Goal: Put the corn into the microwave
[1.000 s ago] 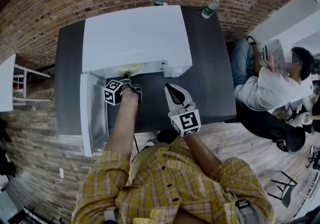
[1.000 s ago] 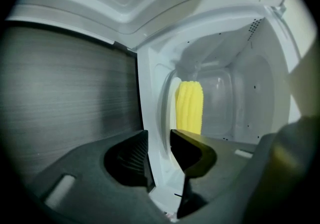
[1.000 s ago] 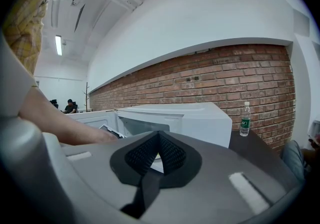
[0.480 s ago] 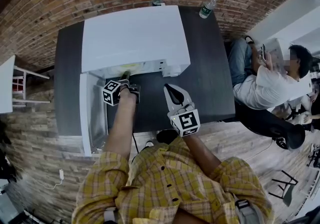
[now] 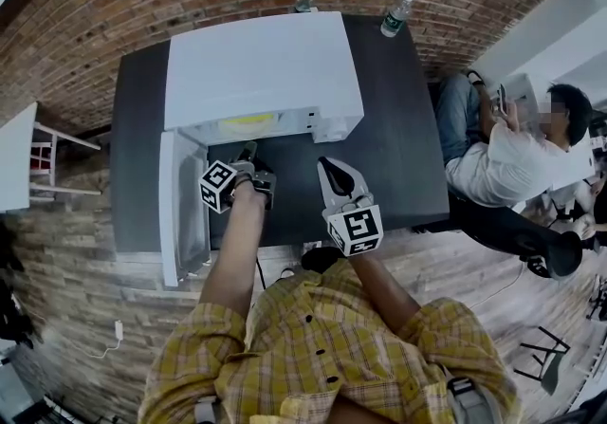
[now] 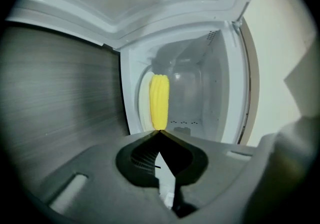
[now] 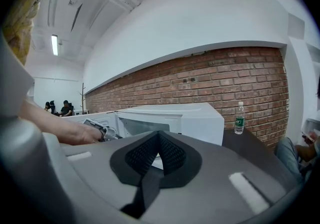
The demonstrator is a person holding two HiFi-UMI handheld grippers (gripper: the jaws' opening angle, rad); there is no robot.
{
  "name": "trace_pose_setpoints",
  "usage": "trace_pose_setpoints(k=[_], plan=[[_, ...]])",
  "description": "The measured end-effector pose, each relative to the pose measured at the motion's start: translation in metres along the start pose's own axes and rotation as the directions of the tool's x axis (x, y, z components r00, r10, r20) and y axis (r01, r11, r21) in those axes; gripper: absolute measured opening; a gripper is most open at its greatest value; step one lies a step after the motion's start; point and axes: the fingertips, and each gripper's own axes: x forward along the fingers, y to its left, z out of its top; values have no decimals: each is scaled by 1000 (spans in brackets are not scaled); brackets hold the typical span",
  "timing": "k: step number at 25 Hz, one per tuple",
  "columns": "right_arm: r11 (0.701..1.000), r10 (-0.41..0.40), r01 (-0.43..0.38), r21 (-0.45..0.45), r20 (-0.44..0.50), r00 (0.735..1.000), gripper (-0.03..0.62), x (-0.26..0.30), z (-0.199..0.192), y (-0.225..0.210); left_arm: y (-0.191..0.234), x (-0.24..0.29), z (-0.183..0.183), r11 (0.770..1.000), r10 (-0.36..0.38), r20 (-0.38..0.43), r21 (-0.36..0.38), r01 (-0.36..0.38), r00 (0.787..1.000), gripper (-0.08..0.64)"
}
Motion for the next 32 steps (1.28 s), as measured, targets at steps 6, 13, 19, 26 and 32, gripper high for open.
trace_pose_setpoints(k=[6,13,19,26,32], plan=[[1000,-14,14,15,5,1000,3,-11,0,7,-21,-27,-17,987,-94,-57,126,100,994,-2],[998,-28,28,49,1,1000,3,-28,0,20,-47,-66,-45,944,-173,-145,257,206,974,-2],[997,-33,32,72,13,999,3,-42,0,36,-73,-105,-62,849,-214,-194,449,280,958,-2],[995,-43,40,88,33,999,3,-60,4,50,-89,-145,-84,686,-217,-233,654,317,948,-2],[995,-45,41,95,46,998,3,-72,5,58,-102,-174,-100,515,-219,-241,795,322,945,-2]])
